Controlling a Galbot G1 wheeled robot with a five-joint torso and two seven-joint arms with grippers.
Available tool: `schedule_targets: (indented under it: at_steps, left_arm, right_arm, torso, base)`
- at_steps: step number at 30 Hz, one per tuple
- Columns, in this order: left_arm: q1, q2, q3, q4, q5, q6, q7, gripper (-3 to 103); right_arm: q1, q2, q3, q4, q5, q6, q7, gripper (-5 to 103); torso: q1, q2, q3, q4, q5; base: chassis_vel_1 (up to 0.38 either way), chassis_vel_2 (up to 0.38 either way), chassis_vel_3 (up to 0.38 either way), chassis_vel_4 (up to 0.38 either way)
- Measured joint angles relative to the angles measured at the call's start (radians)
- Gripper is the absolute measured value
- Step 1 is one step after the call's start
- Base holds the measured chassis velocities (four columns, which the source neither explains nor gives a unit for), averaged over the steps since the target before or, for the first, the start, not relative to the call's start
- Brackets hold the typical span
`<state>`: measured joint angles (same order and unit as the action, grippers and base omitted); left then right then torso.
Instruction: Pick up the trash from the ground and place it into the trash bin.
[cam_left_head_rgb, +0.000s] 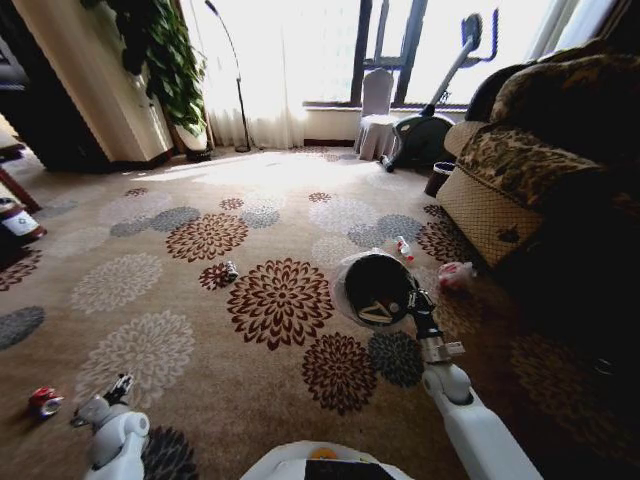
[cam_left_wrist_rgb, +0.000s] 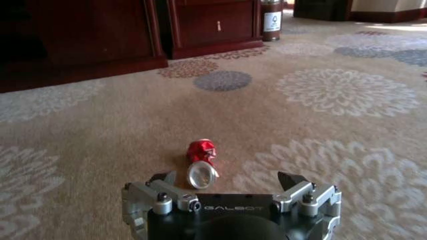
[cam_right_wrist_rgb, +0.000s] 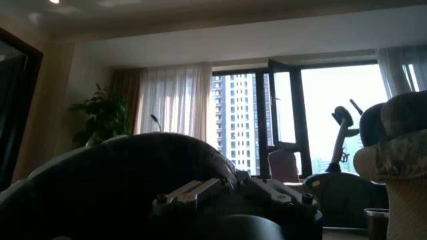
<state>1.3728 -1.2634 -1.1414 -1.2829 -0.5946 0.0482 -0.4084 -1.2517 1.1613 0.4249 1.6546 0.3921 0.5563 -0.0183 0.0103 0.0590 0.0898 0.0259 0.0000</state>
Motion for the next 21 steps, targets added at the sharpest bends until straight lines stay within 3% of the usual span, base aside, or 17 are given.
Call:
schedule_targets:
  at_steps: [6,12,15,18,21]
  left_arm:
    - [-0.014,0.027,-0.03,0.059,-0.063,0.077,0.06,100]
    - [-0.036,0.048,-0.029,0.115,-0.091,0.132,0.077,100]
    - [-0.041,0.055,-0.021,0.13,-0.096,0.165,0.094,100]
    - [-0.06,0.077,-0.006,0.173,-0.094,0.211,0.16,100]
    - [-0.082,0.095,0.012,0.219,-0.093,0.219,0.197,100]
  right_arm:
    - [-0.019,0.002,0.028,0.01,0.017,0.016,0.0,0]
    - [-0.025,0.002,0.031,0.013,0.025,0.021,0.0,0]
    - [-0.025,0.0,0.035,0.015,0.028,0.021,-0.001,0]
    - [-0.026,-0.004,0.046,0.014,0.036,0.022,0.0,0]
    - [-0.03,-0.004,0.052,0.012,0.041,0.025,0.0,0]
  torso:
    - [0.0,0.0,0.0,-0.0002,0.0]
    - [0.0,0.0,0.0,0.0,-0.0002]
    - [0.0,0.0,0.0,0.0003,-0.0006]
    - [0.0,0.0,0.0,0.0,0.0008]
    - [0.0,0.0,0.0,-0.0009,0.0]
  base:
    - [0.309,0.326,-0.305,-0.329]
    - [0.238,0.254,-0.26,-0.27]
    - [0.098,0.086,-0.039,-0.046]
    - [-0.015,-0.033,0.031,0.031]
    - [-0.053,-0.056,0.041,0.035]
